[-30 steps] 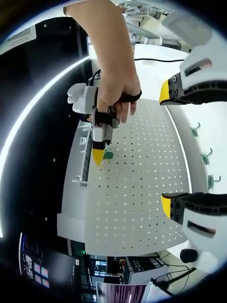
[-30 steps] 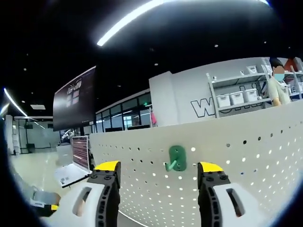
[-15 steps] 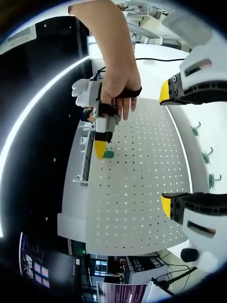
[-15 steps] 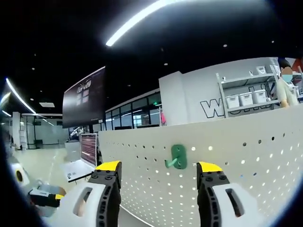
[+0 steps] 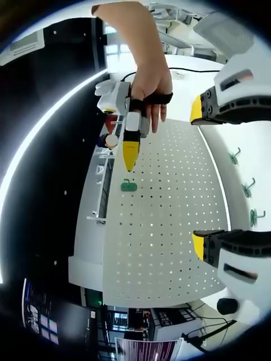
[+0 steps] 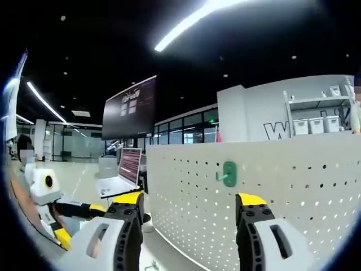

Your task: Insert the hook assembly into the mounting plate slot until the hook locks in place.

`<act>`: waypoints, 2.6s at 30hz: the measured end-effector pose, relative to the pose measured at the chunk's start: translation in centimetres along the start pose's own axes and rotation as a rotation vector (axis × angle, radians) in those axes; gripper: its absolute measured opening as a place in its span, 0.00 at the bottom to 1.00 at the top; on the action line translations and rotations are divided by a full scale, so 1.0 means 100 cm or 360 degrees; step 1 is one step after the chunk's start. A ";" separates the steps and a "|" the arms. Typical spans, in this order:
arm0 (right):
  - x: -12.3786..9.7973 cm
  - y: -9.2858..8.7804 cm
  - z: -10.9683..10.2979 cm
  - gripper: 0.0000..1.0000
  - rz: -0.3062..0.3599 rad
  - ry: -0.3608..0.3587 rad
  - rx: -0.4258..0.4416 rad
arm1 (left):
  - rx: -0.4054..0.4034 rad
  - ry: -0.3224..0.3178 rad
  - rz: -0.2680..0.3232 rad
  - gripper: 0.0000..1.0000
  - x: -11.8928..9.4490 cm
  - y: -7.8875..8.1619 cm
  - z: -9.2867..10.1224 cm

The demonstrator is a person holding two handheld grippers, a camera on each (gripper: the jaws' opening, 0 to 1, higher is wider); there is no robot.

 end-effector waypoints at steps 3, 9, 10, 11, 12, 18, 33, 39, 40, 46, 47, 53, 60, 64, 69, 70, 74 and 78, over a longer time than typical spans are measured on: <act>-0.007 -0.002 0.002 0.66 0.0003 0.0021 0.0026 | 0.0007 -0.0014 -0.0007 0.78 0.000 0.000 0.001; -0.020 -0.004 0.003 0.66 0.0001 0.0037 0.0017 | 0.0005 -0.0020 -0.0008 0.78 -0.001 0.000 0.002; -0.020 -0.003 0.004 0.66 0.0000 0.0038 0.0021 | 0.0005 -0.0021 -0.0007 0.78 -0.001 0.000 0.002; -0.020 -0.004 0.004 0.66 0.0000 0.0037 0.0020 | 0.0005 -0.0022 -0.0007 0.78 0.000 0.000 0.002; -0.020 -0.004 0.005 0.66 0.0001 0.0036 0.0018 | 0.0006 -0.0022 -0.0008 0.78 0.000 0.000 0.002; -0.026 -0.005 0.007 0.66 -0.0004 0.0037 0.0023 | 0.0007 -0.0026 -0.0002 0.78 0.000 0.001 0.002; -0.077 -0.028 0.010 0.67 -0.0081 0.0000 0.0037 | -0.0008 -0.0053 -0.0010 0.79 0.000 -0.001 0.001; -0.095 -0.036 0.008 0.68 -0.0106 -0.0012 0.0034 | -0.0035 -0.0068 -0.0023 0.81 -0.001 -0.004 -0.001; -0.098 -0.038 0.008 0.69 -0.0105 -0.0008 0.0034 | -0.0040 -0.0076 -0.0017 0.81 -0.001 -0.004 -0.001; -0.113 -0.047 0.011 0.70 -0.0143 -0.0033 0.0054 | -0.0012 -0.0095 -0.0025 0.82 -0.001 -0.004 0.000; -0.115 -0.048 0.011 0.70 -0.0145 -0.0037 0.0056 | -0.0009 -0.0099 -0.0028 0.82 -0.001 -0.005 0.000; -0.129 -0.057 0.014 0.71 -0.0171 -0.0065 0.0061 | 0.0000 -0.0109 -0.0053 0.83 -0.006 -0.010 -0.001; -0.143 -0.067 0.012 0.72 -0.0203 -0.0100 0.0081 | 0.0008 -0.0128 -0.0083 0.83 -0.012 -0.012 -0.001; -0.148 -0.071 0.012 0.72 -0.0220 -0.0109 0.0088 | 0.0001 -0.0125 -0.0101 0.83 -0.015 -0.015 -0.002; -0.155 -0.076 0.010 0.72 -0.0241 -0.0123 0.0090 | 0.0002 -0.0126 -0.0119 0.83 -0.019 -0.019 -0.006; -0.157 -0.077 0.010 0.72 -0.0241 -0.0126 0.0094 | 0.0001 -0.0124 -0.0121 0.83 -0.020 -0.020 -0.007; -0.163 -0.083 0.010 0.72 -0.0274 -0.0135 0.0103 | 0.0003 -0.0124 -0.0139 0.83 -0.023 -0.023 -0.008; -0.167 -0.088 0.011 0.72 -0.0297 -0.0140 0.0108 | -0.0004 -0.0122 -0.0145 0.83 -0.025 -0.025 -0.008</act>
Point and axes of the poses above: the point that each gripper's makers call its tool centre point, and the gripper's own axes: x roughly forward along the fingers, z roughly to its right, y roughly out of its top, the point moved 7 cm from there along -x, roughly backward along the fingers, and after that the axes turned 8 degrees about -y, right-handed, at the moved point
